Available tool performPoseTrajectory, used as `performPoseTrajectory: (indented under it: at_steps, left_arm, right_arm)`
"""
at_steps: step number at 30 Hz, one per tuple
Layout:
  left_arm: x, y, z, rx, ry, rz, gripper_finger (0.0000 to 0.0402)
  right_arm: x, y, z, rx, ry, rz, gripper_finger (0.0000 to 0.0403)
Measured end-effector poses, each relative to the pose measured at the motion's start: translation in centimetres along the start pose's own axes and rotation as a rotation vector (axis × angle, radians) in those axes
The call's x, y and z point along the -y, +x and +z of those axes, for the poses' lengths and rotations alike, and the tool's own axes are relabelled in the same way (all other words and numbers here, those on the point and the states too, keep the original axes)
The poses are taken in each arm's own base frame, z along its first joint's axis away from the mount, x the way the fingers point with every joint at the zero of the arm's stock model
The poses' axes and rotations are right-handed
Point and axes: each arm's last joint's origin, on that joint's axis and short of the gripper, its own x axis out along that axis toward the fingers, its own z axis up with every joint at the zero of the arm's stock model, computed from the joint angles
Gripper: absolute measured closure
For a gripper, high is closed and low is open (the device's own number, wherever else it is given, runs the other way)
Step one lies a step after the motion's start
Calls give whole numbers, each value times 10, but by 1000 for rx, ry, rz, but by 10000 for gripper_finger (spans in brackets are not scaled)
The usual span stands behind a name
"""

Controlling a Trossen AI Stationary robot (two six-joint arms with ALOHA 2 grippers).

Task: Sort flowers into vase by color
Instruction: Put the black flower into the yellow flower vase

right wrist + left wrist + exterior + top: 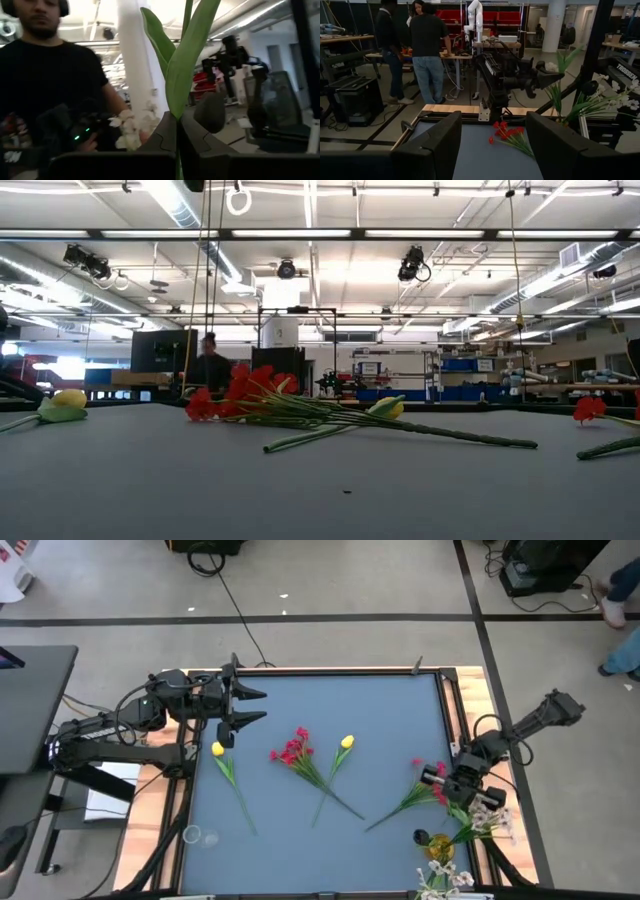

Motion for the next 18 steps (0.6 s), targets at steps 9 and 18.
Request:
performPoseTrajectory:
  at_steps: [9, 18]
  left_arm:
    - [0, 0, 0, 0, 0, 0, 175]
    - [0, 0, 0, 0, 0, 0, 175]
  right_arm:
    - [-8, 11, -9, -4, 5, 55, 396]
    - [-15, 19, -14, 23, 23, 62, 395]
